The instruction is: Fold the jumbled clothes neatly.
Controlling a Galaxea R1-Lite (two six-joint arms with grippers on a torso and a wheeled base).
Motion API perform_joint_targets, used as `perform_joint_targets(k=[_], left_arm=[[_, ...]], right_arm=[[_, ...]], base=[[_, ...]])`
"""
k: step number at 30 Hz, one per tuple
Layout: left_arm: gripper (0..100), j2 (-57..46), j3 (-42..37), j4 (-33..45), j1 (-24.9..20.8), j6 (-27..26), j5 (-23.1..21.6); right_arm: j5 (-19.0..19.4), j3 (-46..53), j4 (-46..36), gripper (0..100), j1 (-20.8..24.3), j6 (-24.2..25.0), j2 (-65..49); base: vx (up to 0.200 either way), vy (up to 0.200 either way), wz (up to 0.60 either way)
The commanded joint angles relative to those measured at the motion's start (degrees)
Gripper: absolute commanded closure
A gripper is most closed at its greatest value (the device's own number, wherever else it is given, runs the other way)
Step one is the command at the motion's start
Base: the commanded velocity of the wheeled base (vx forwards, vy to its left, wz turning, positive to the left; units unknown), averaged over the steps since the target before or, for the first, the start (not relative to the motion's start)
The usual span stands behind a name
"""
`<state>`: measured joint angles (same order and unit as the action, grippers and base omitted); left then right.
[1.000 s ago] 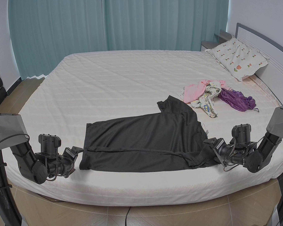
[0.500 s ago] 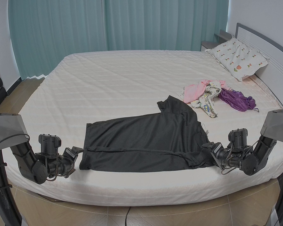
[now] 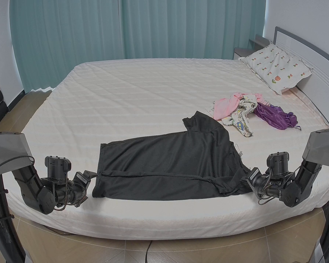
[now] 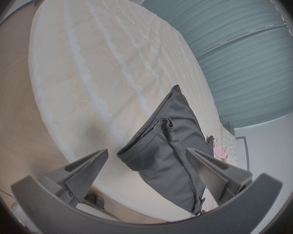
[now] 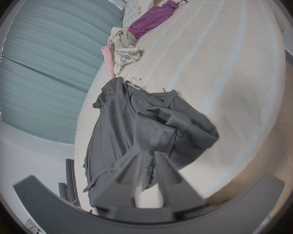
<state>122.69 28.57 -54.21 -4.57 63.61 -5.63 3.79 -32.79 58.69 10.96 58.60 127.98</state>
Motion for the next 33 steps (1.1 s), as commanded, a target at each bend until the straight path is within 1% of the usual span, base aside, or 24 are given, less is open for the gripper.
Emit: perform_joint_targets(k=[1,10,12,13,14,15,17,18,21,22,23,24,25,27,28,30,33], left_arm=[[0,0.1,0.0,0.0,0.0,0.0,0.0],[0,0.1,0.0,0.0,0.0,0.0,0.0],[0,0.1,0.0,0.0,0.0,0.0,0.0],[0,0.1,0.0,0.0,-0.1,0.0,0.0],[0,0.1,0.0,0.0,-0.1,0.0,0.0],[0,0.1,0.0,0.0,0.0,0.0,0.0],[0,0.1,0.0,0.0,-0.1,0.0,0.0],[0,0.1,0.0,-0.1,0.0,0.0,0.0],[0,0.1,-0.1,0.0,-0.1,0.0,0.0],[0,0.1,-0.1,0.0,-0.1,0.0,0.0],[0,0.1,-0.1,0.0,-0.1,0.0,0.0],[0,0.1,-0.1,0.0,-0.1,0.0,0.0],[0,0.0,-0.1,-0.1,-0.1,0.0,-0.1],[0,0.0,-0.1,-0.1,-0.1,-0.1,-0.1],[0,0.0,-0.1,-0.1,-0.1,-0.1,-0.1],[0,0.0,-0.1,-0.9,-0.1,-0.2,0.0],[0,-0.5,-1.0,-3.0,-0.2,0.0,0.1]], right_arm=[[0.1,1.9,-0.2,100,0.1,-0.2,-2.3],[0.7,1.6,0.1,100,-0.8,-0.3,-1.2],[1.6,1.6,0.6,100,-1.1,-0.3,-1.1],[1.9,1.5,0.7,0,-1.1,-0.3,-1.1],[3.4,1.6,1.0,0,-1.7,-0.4,-1.3],[3.8,1.6,1.2,0,-1.8,-0.4,-1.3],[6.3,1.6,2.6,0,-3.0,-1.2,-1.6],[6.6,1.6,2.8,0,-3.2,-1.4,-1.5],[9.1,1.7,4.9,0,-5.3,-3.6,-1.2],[9.1,1.7,4.9,0,-5.3,-3.6,-1.2],[11.9,1.9,7.1,0,-7.3,-6.0,-1.2],[13.6,2.0,7.9,0,-8.1,-6.9,-1.4],[15.7,2.3,8.6,0,-8.5,-7.9,-1.5],[18.5,2.7,9.1,0,-8.7,-9.6,-1.1],[18.6,2.7,9.1,0,-8.7,-9.6,-1.1],[19.6,2.2,9.2,0,-8.6,-11.5,0.2],[19.7,0.9,9.8,0,-8.7,-11.4,1.2]], base=[[0.000,0.000,0.00],[0.000,0.000,0.00],[0.000,0.000,0.00],[0.000,0.000,0.00],[0.000,0.000,0.00],[0.000,0.000,0.00],[0.000,0.000,0.00],[0.000,0.000,0.00],[0.000,0.000,0.00],[0.000,0.000,0.00],[0.000,0.000,0.00],[0.000,0.000,0.00],[0.000,0.000,0.00],[0.000,0.000,0.00],[0.000,0.000,0.00],[0.000,0.000,0.00],[0.000,0.000,0.00]])
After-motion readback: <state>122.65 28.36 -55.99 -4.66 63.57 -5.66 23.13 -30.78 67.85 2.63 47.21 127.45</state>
